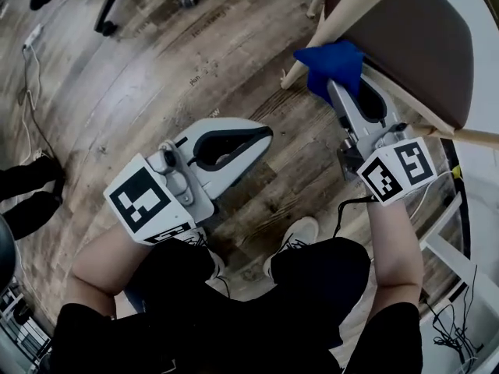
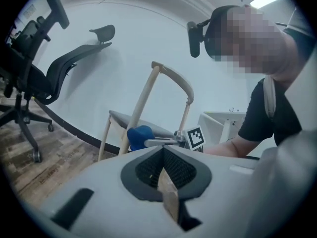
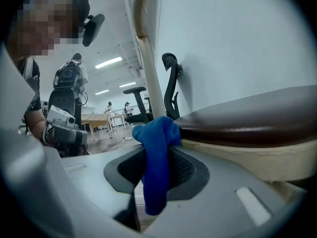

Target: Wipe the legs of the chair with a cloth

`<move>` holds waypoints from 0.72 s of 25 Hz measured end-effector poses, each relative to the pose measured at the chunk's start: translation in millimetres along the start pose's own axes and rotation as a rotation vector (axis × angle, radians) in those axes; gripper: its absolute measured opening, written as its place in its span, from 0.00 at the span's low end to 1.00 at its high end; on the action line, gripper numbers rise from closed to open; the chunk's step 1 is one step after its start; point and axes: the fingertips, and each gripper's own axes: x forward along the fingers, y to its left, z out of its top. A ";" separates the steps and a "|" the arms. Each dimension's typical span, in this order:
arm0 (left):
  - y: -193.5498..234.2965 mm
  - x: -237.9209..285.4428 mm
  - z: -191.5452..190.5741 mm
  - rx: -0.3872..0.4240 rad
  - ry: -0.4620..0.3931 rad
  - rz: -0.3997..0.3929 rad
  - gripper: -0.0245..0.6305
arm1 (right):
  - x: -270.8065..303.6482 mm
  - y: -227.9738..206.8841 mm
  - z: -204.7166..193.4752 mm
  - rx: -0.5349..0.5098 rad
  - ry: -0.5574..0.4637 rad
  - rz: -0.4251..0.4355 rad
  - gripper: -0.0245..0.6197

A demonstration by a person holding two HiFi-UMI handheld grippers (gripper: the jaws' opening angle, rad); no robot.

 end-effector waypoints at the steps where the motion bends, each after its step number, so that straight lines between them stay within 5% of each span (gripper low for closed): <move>1: 1.8 0.2 2.2 0.021 -0.007 0.005 0.05 | 1.4 0.6 -2.5 -0.016 -0.003 0.008 0.21; 6: 7.0 8.1 15.0 0.102 -0.051 0.019 0.04 | 8.0 -1.0 -17.9 -0.047 -0.019 0.029 0.21; 18: 25.3 4.0 -7.7 0.129 0.034 0.055 0.04 | 33.4 -25.5 -103.1 -0.007 0.067 0.031 0.21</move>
